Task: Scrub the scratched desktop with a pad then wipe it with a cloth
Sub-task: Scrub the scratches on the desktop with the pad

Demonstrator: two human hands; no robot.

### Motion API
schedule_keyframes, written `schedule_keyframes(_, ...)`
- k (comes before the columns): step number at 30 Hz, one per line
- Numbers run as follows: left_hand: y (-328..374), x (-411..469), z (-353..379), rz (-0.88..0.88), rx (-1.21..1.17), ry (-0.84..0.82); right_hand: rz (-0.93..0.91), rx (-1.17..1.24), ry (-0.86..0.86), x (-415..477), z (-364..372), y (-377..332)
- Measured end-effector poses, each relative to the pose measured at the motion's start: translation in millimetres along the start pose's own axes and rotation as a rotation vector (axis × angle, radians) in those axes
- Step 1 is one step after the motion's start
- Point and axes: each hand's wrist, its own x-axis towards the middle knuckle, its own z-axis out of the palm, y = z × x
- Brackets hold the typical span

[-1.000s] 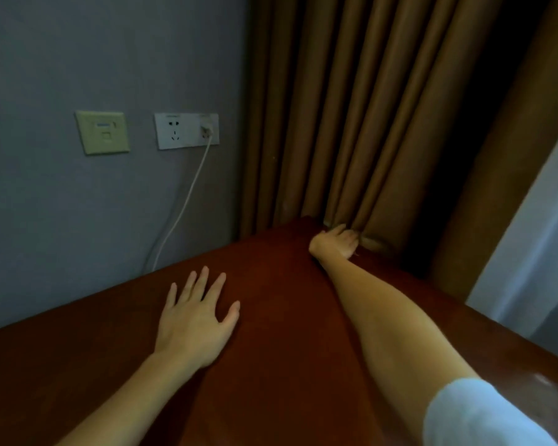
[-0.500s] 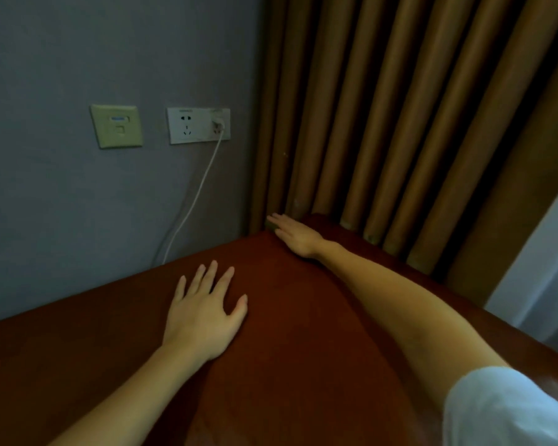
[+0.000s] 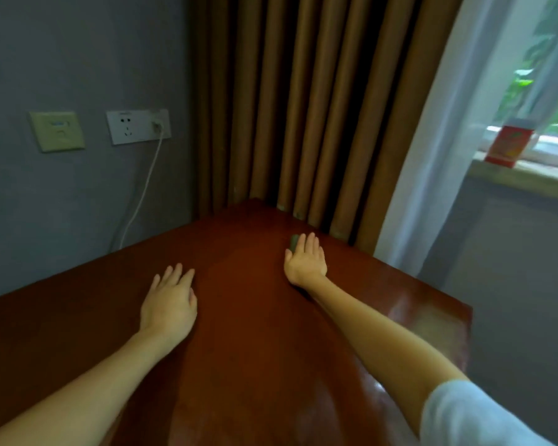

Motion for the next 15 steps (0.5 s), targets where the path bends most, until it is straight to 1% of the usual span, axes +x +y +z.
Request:
schedule_keyframes(2,21,-20,-5,0.039,-0.021,-0.048,0.065,0.001,-0.004,-26,-2,14)
schedule_keyframes(5,48,-50,-10,0.131,-0.013,-0.077,0.052,0.049,-0.041,-48,-16,33)
schedule_keyframes(6,54,-58,-10,0.152,-0.009,-0.083,0.024,0.066,-0.005,-49,-24,39)
schedule_keyframes(7,57,-66,-10,0.156,-0.006,-0.089,-0.026,0.06,0.067,-48,-31,44)
schedule_keyframes(8,58,-72,-10,0.144,-0.005,-0.097,-0.092,0.033,0.146,-45,-38,48)
schedule_keyframes(9,58,-77,-8,0.125,-0.006,-0.108,-0.167,0.004,0.189,-42,-42,49)
schedule_keyframes(10,56,-81,-6,0.107,-0.005,-0.125,-0.238,-0.023,0.178,-39,-44,48)
schedule_keyframes(12,53,-88,1,0.085,0.009,-0.137,-0.318,-0.066,0.056,-33,-38,41)
schedule_keyframes(14,51,-91,7,0.078,0.018,-0.108,-0.301,-0.077,-0.058,-30,-25,34)
schedule_keyframes(15,50,-90,9,0.078,0.019,-0.096,-0.276,-0.082,-0.074,-29,-19,33)
